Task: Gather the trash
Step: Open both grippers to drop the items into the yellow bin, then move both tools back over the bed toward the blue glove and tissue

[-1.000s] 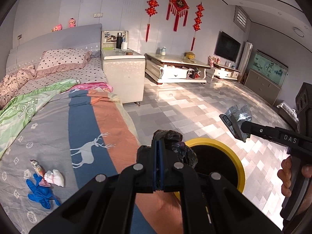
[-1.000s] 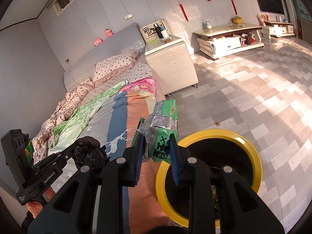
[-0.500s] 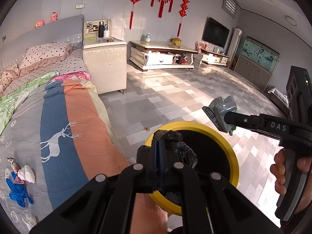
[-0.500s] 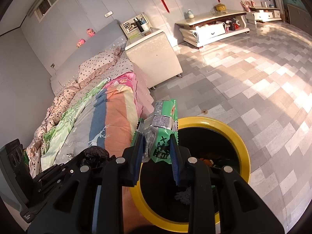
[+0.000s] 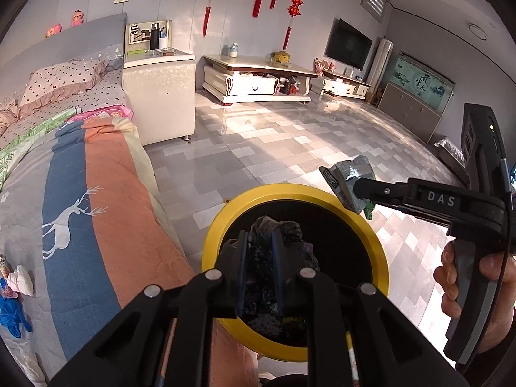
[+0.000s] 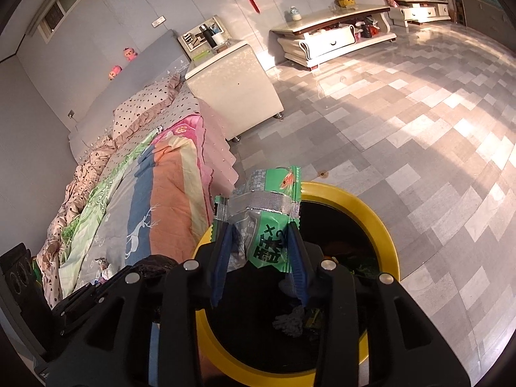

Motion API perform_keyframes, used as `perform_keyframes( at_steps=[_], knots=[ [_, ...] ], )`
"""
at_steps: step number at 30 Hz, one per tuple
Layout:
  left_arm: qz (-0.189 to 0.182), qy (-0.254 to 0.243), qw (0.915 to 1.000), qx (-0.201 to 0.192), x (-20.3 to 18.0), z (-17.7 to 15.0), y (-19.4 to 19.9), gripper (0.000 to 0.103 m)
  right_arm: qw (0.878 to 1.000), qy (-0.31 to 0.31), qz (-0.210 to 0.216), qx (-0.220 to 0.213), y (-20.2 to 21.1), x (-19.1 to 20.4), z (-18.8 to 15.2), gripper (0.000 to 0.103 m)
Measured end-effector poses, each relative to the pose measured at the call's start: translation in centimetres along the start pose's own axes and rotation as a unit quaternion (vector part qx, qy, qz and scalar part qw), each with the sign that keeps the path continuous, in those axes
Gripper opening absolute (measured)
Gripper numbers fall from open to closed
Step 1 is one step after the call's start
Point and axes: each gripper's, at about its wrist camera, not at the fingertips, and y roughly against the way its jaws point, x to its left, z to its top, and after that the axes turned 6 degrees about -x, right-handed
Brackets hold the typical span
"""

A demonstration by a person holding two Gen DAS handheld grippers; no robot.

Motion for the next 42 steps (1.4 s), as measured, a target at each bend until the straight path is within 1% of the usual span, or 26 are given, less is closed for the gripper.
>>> perform_keyframes(
  at_steps=[4,6,9,13,15,18,21,25,27,36,42],
  knots=[
    [0.001,0.008,1.0,0.0,0.5,-0.2,0.2,0.024,1.0,-0.003,-0.004,0.001,-0.1,0.0,-0.1,0.038],
    [0.001,0.009,1.0,-0.004,0.6,-0.1,0.5,0.034,1.0,-0.005,-0.006,0.0,0.0,0.1,-0.1,0.042],
    [-0.001,0.011,0.9999,-0.009,0.8,-0.1,0.9,0.043,1.0,-0.005,-0.01,-0.003,0.1,0.3,-0.1,0.047],
    [0.003,0.015,0.9998,-0.014,1.5,0.0,1.5,0.049,1.0,-0.008,-0.012,-0.007,0.5,0.4,0.0,0.049],
    [0.007,0.021,0.9996,-0.017,2.1,0.1,1.9,0.053,1.0,-0.007,-0.013,-0.009,0.5,0.6,-0.1,0.052],
    [0.019,0.027,0.9992,-0.024,3.1,0.0,2.6,0.058,1.0,-0.008,-0.011,-0.009,0.8,1.0,-0.2,0.055],
    [0.035,0.032,0.9985,-0.028,4.4,-0.1,3.5,0.061,1.0,-0.008,-0.008,-0.01,1.0,1.7,-0.3,0.06],
    [0.054,0.042,0.9971,-0.032,6.6,-0.2,4.8,0.063,1.0,0.0,0.006,-0.008,1.1,3.3,-0.5,0.064],
    [0.064,0.045,0.9963,-0.035,7.6,-0.3,5.5,0.065,1.0,0.01,0.013,-0.009,1.1,4.4,-0.6,0.068],
    [0.115,0.058,0.9908,-0.042,13.1,-1.3,8.8,0.066,0.997,0.053,0.054,-0.002,0.8,10.4,-1.3,0.071],
    [0.152,0.077,0.9844,-0.045,17.2,-2.7,11.1,0.066,0.994,0.078,0.077,0.007,0.4,14.8,-2.2,0.072]
  ],
)
